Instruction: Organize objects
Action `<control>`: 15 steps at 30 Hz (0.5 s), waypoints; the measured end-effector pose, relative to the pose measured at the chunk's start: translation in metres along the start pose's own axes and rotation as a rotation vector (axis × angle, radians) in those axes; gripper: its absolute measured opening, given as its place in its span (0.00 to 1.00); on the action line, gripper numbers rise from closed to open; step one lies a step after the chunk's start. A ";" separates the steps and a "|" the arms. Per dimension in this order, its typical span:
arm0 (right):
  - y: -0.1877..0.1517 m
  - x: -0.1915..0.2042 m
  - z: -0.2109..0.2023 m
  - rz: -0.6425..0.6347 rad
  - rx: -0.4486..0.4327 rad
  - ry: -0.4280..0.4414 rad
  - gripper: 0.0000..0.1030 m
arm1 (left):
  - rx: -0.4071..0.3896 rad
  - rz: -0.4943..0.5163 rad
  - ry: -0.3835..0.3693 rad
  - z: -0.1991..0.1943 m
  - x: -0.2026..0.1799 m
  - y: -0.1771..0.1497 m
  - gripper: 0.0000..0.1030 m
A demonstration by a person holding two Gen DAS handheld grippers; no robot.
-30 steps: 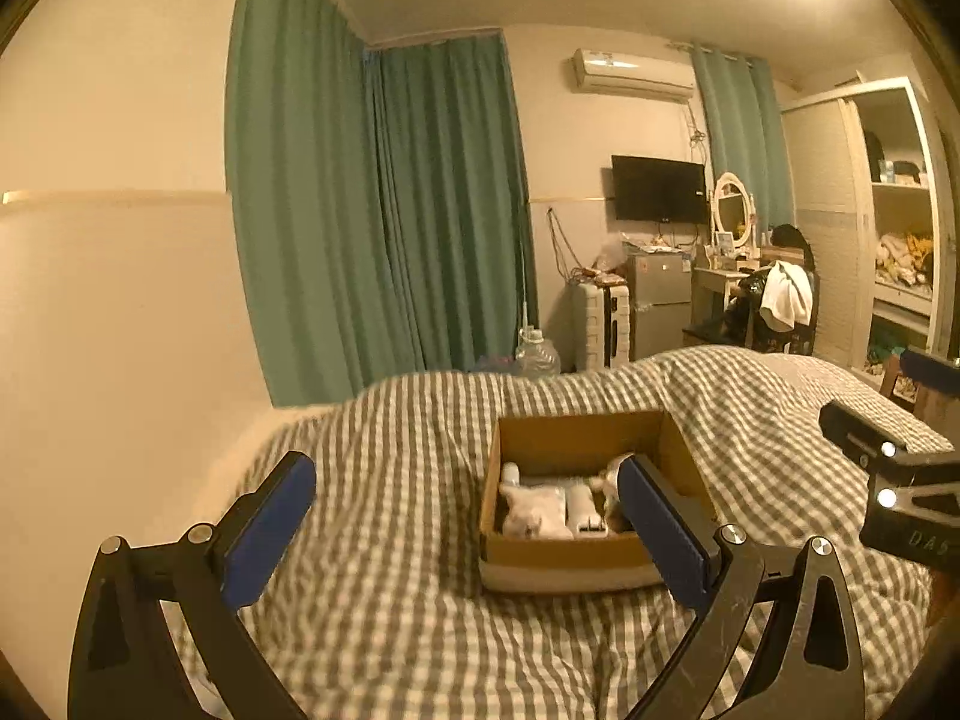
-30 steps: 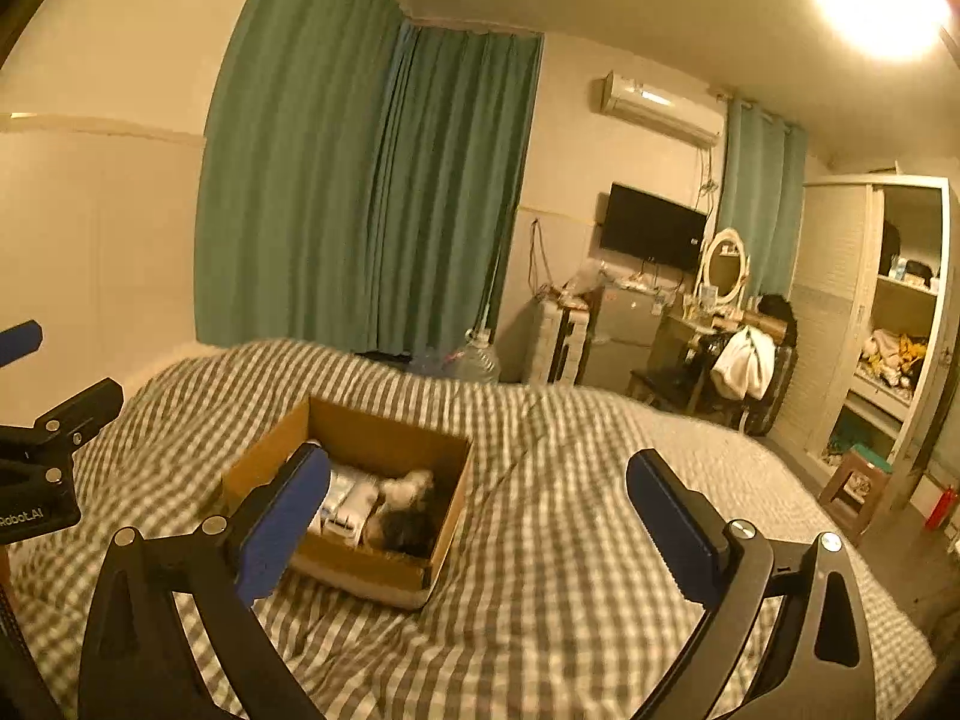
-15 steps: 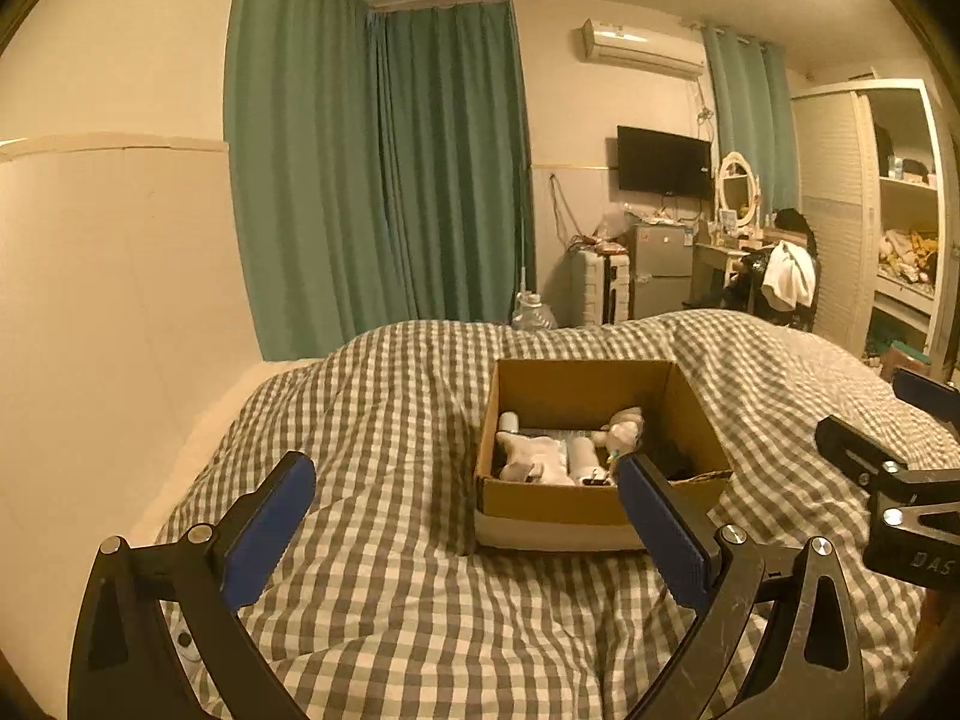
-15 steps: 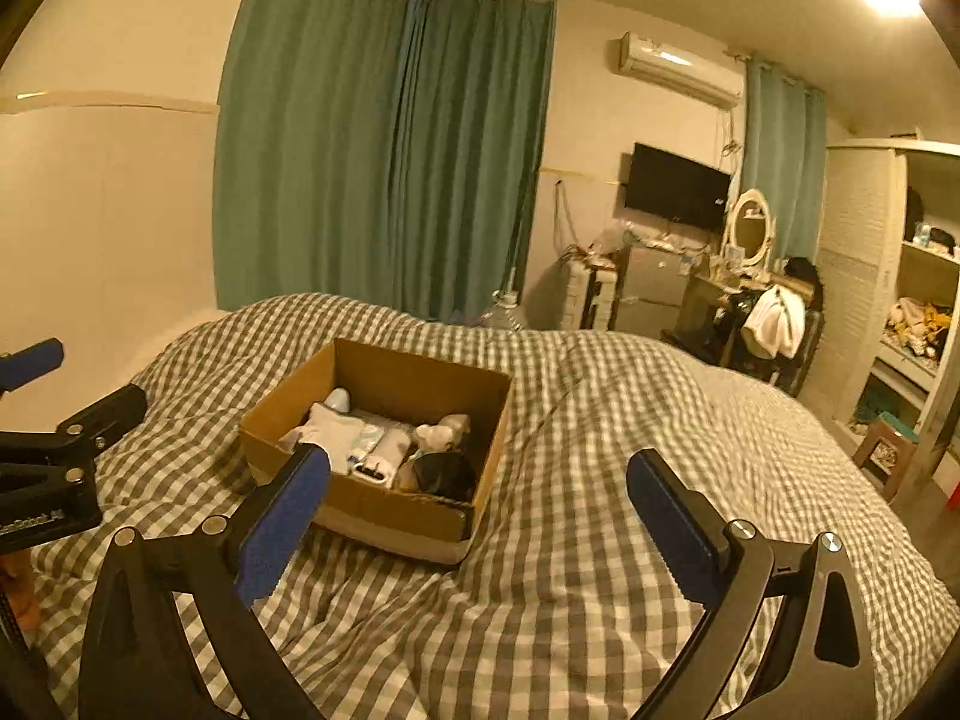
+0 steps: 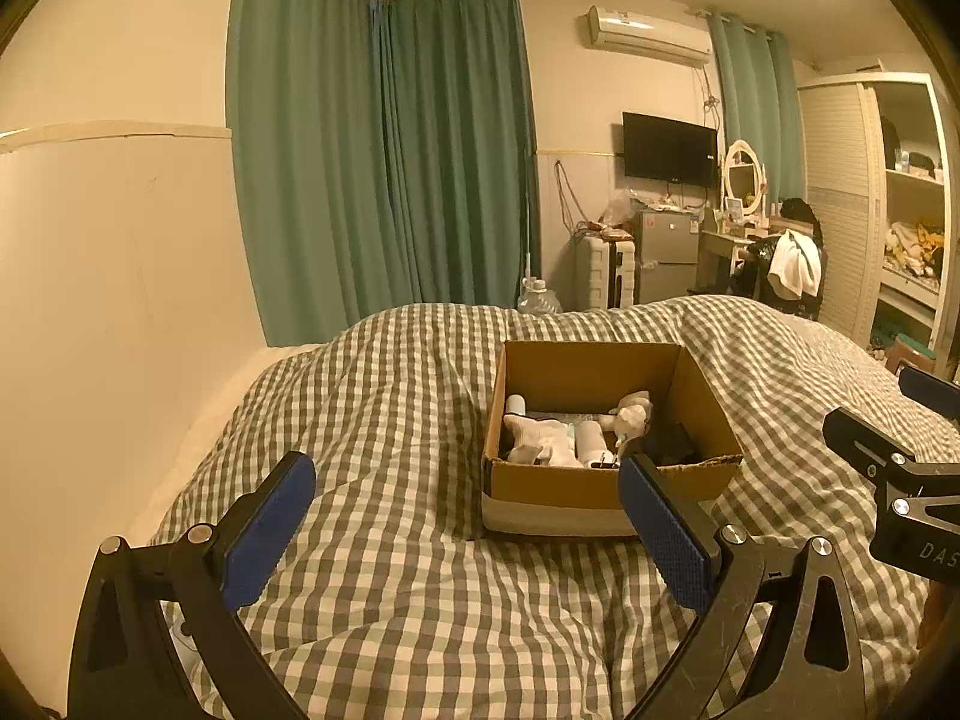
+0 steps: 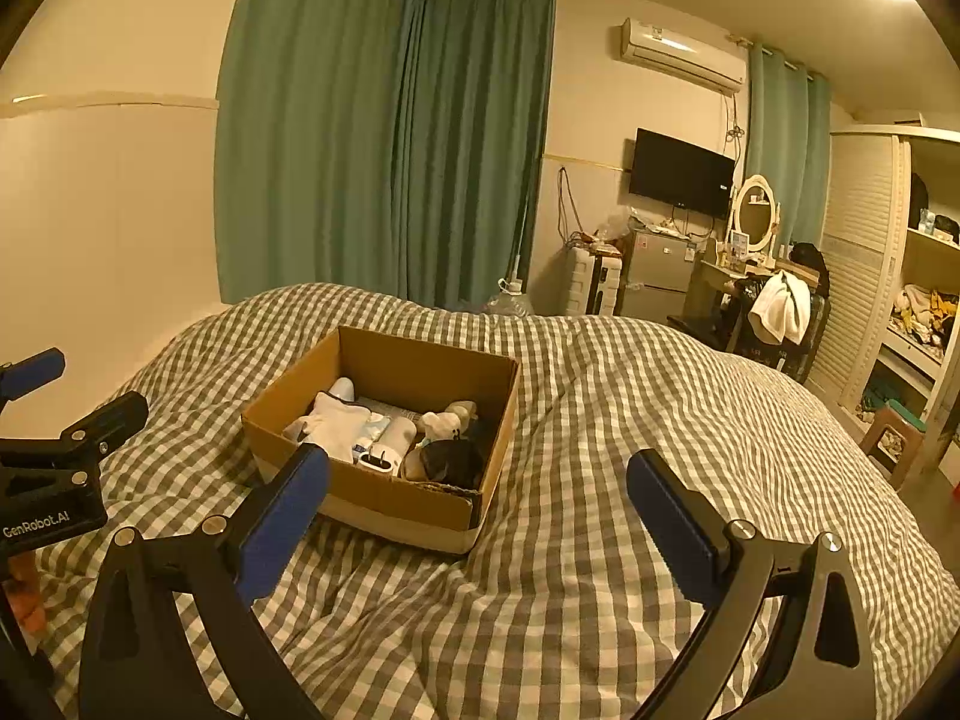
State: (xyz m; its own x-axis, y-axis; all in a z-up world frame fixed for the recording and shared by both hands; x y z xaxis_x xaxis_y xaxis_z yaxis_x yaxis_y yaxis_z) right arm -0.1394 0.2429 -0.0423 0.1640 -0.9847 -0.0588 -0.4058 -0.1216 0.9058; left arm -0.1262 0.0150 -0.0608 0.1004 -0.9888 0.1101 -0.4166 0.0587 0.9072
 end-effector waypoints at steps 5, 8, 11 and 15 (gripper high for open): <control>-0.003 0.002 0.001 -0.007 0.010 -0.002 0.97 | 0.000 -0.005 -0.011 -0.001 -0.001 -0.001 1.00; -0.003 0.003 0.001 -0.012 0.009 -0.001 0.97 | -0.001 -0.007 -0.009 -0.001 -0.001 -0.001 1.00; -0.003 0.002 0.001 -0.009 0.008 -0.001 0.97 | 0.002 -0.013 -0.010 -0.001 0.000 -0.001 1.00; -0.004 0.003 0.003 0.000 0.014 -0.003 0.97 | 0.004 -0.015 -0.002 -0.002 0.001 -0.002 1.00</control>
State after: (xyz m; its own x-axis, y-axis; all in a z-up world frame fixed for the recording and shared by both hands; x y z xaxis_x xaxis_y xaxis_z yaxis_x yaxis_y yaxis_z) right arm -0.1399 0.2402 -0.0471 0.1619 -0.9850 -0.0601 -0.4179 -0.1236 0.9000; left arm -0.1235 0.0137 -0.0621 0.1049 -0.9899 0.0958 -0.4190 0.0434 0.9069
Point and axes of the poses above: each gripper's, at about its wrist camera, not at the fingertips, and z roughly the way its jaws point, x to its left, y to its top, the point moved 10 cm from there along z, roughly the way its jaws point, and after that the axes turned 5 degrees about y, right-handed, at the moved point
